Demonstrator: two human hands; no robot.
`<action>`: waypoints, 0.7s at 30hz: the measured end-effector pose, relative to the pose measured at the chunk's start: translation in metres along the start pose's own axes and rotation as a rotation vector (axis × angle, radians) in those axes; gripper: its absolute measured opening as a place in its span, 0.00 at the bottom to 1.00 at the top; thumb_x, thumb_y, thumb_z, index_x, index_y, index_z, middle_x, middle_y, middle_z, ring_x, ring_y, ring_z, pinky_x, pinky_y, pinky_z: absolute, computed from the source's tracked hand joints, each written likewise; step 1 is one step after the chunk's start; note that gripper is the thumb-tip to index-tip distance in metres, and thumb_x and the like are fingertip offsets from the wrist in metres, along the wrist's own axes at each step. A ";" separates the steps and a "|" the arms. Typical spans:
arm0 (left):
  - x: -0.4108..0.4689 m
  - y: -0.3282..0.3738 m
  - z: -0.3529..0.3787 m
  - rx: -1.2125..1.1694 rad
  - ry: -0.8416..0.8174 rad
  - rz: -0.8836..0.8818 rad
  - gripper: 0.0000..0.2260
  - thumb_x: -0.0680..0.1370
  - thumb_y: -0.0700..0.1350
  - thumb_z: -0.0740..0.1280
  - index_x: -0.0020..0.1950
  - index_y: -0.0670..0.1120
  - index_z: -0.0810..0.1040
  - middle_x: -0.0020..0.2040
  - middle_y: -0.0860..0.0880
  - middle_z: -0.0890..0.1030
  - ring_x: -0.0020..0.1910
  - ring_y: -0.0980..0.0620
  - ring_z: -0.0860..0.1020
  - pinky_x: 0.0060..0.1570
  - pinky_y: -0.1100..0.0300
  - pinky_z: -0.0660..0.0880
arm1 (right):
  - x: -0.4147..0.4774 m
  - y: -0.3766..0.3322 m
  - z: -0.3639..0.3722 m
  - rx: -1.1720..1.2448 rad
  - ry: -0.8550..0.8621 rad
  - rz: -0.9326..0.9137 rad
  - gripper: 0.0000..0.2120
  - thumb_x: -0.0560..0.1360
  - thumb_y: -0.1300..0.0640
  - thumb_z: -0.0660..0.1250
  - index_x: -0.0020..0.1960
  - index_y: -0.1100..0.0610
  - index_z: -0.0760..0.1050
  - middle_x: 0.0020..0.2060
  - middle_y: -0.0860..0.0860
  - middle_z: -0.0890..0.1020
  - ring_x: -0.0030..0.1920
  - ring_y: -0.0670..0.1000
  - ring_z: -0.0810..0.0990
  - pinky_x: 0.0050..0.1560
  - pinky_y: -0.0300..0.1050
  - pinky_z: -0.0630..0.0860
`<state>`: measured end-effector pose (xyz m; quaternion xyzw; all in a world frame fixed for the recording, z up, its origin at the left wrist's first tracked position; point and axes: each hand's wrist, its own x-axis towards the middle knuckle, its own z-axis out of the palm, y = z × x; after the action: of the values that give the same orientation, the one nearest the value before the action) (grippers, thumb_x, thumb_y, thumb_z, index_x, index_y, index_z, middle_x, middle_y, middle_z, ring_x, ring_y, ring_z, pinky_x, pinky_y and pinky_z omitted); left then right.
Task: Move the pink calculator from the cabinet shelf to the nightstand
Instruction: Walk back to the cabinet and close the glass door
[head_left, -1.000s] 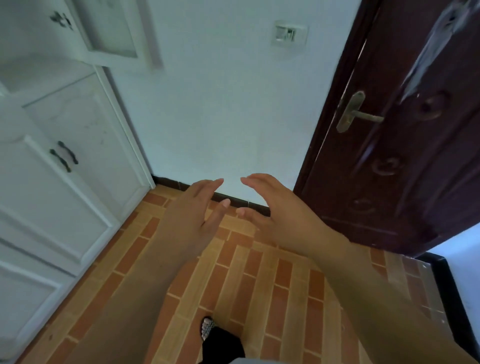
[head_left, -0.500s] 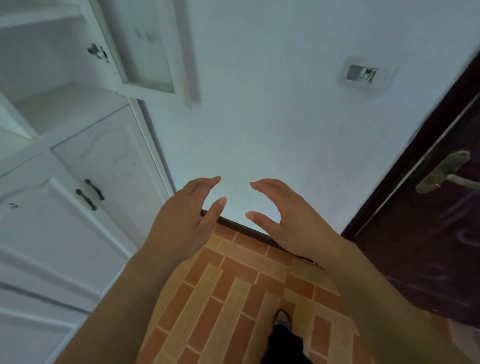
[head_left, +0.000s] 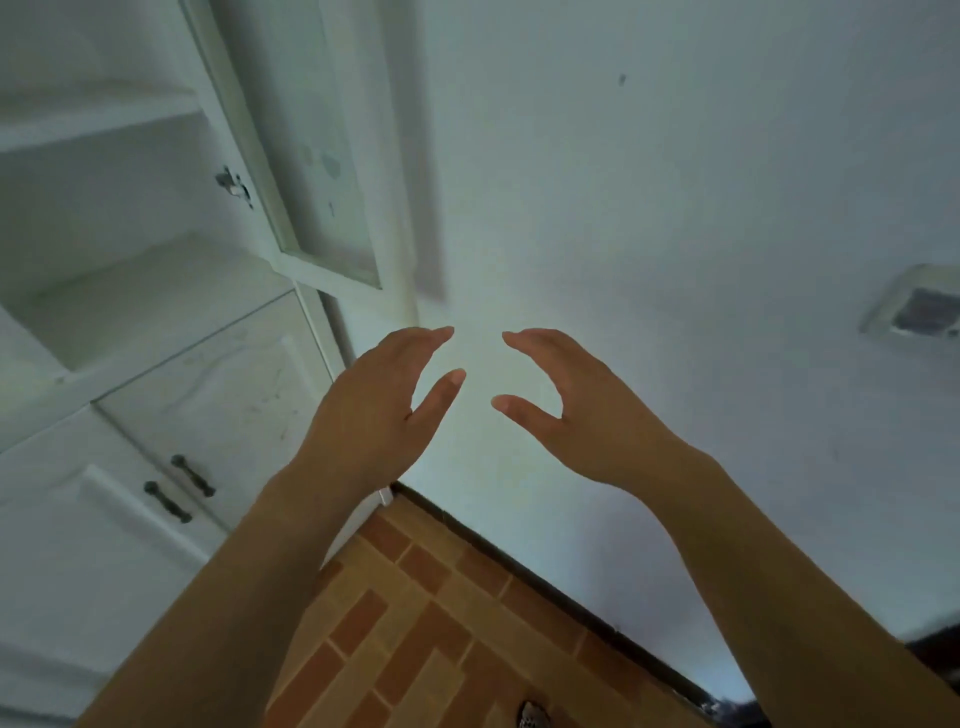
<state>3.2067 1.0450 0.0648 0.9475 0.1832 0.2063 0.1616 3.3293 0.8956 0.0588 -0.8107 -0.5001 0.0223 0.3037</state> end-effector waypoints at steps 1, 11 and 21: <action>0.016 0.000 0.001 -0.004 0.013 -0.020 0.23 0.77 0.60 0.53 0.70 0.54 0.63 0.70 0.52 0.67 0.68 0.51 0.66 0.63 0.57 0.59 | 0.016 0.007 -0.005 0.009 -0.001 -0.018 0.28 0.75 0.40 0.58 0.71 0.48 0.58 0.71 0.45 0.63 0.69 0.45 0.63 0.64 0.38 0.59; 0.110 -0.029 -0.032 0.063 0.156 -0.076 0.24 0.77 0.61 0.52 0.70 0.53 0.64 0.68 0.50 0.69 0.65 0.50 0.69 0.63 0.51 0.65 | 0.137 0.024 -0.032 0.115 0.018 -0.245 0.25 0.75 0.45 0.61 0.70 0.50 0.61 0.67 0.45 0.67 0.60 0.39 0.66 0.55 0.26 0.60; 0.183 -0.032 -0.088 0.190 0.234 -0.059 0.25 0.75 0.61 0.51 0.71 0.55 0.61 0.70 0.50 0.67 0.67 0.49 0.66 0.64 0.52 0.63 | 0.224 0.003 -0.064 0.142 0.097 -0.344 0.26 0.75 0.43 0.61 0.70 0.48 0.60 0.67 0.45 0.67 0.63 0.44 0.68 0.60 0.40 0.66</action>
<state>3.3133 1.1692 0.1894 0.9222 0.2470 0.2924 0.0548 3.4650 1.0492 0.1692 -0.6901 -0.6130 -0.0339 0.3832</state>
